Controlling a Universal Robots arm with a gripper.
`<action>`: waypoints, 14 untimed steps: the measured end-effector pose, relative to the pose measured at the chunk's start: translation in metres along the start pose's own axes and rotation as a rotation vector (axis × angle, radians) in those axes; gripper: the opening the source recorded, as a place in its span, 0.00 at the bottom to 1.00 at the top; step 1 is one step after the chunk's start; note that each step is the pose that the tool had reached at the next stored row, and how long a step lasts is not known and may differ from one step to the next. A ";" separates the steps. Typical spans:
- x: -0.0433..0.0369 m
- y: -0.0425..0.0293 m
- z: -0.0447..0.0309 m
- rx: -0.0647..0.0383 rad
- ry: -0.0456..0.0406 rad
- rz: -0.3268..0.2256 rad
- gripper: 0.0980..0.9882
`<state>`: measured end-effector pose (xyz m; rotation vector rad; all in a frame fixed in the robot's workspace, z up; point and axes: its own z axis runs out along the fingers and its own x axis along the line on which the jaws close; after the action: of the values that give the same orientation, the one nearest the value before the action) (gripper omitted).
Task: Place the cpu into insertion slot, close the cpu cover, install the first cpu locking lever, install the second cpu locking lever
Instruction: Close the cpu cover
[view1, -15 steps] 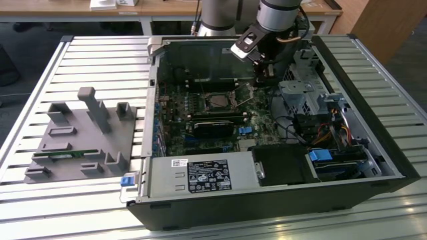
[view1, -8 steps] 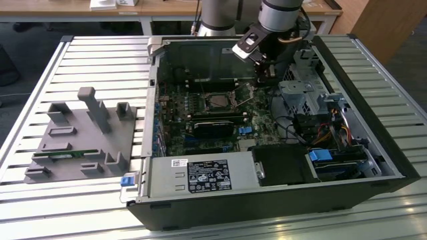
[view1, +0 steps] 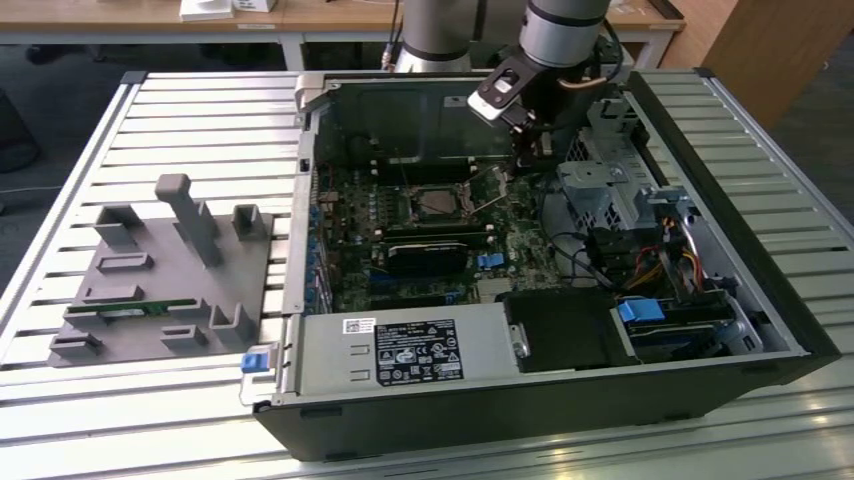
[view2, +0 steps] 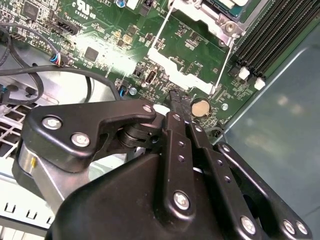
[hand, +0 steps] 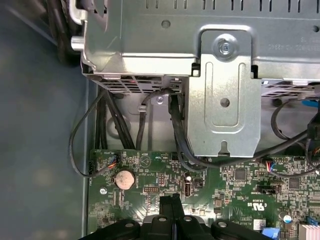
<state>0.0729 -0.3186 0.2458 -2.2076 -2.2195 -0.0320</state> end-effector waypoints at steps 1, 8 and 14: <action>0.0000 0.0003 0.0008 0.001 0.0001 0.000 0.01; -0.0001 0.0010 0.0072 0.006 0.0000 0.001 0.01; -0.0001 -0.0042 0.0081 0.006 -0.0001 0.001 0.01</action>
<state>0.0687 -0.3185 0.2377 -2.2056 -2.2160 -0.0257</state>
